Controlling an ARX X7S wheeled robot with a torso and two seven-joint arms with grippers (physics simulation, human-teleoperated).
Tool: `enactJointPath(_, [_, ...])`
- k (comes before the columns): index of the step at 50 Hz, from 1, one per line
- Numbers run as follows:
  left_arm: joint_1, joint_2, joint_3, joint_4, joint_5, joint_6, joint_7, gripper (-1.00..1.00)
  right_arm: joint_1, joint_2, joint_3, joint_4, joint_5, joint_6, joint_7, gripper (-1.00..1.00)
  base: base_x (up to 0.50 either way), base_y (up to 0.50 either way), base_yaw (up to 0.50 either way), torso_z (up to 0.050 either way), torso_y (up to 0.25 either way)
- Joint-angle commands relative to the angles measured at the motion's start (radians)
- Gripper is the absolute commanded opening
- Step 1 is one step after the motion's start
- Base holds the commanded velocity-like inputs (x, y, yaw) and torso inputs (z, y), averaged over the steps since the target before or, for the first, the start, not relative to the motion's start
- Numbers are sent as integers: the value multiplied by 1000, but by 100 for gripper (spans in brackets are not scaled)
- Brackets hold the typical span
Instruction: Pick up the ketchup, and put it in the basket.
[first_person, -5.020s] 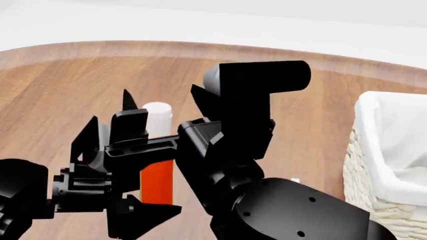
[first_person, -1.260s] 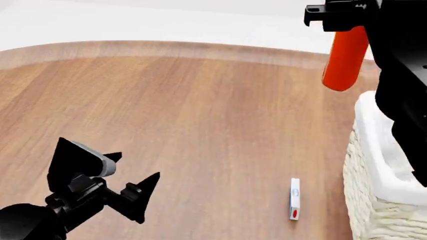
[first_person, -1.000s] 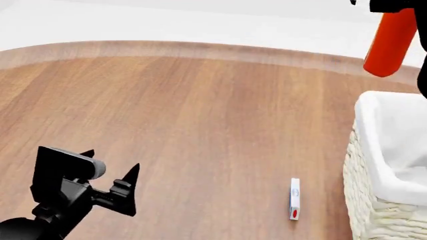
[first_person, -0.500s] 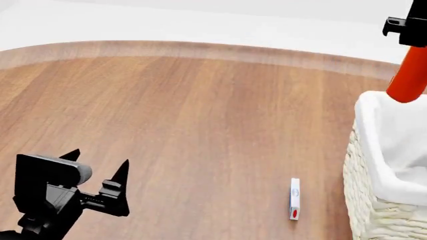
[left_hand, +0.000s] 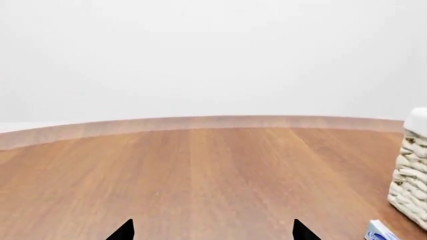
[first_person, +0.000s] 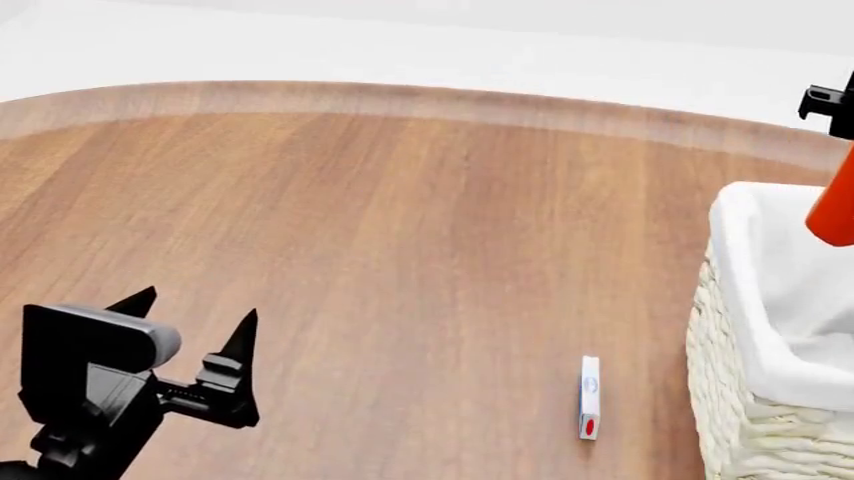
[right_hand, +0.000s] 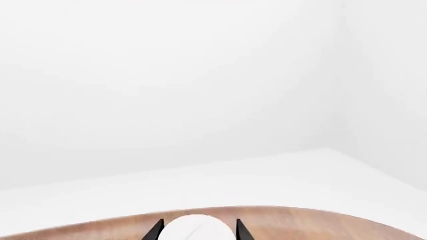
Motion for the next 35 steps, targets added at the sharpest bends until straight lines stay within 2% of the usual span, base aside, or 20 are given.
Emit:
enactJointPath(1, [15, 16, -28, 17, 7, 14, 14, 100, 8, -60, 85, 102, -115, -72, -44, -100, 0, 0, 0, 0, 0])
enactJointPath(22, [46, 2, -26, 60, 0, 20, 4, 100, -85, -85, 334, 103, -307, -90, -65, -100, 0, 0, 0, 0, 0])
enactJointPath(35, [53, -2, -25, 62, -5, 22, 3, 100, -128, -90, 434, 103, -403, -100, -68, -100, 0, 0, 0, 1, 1])
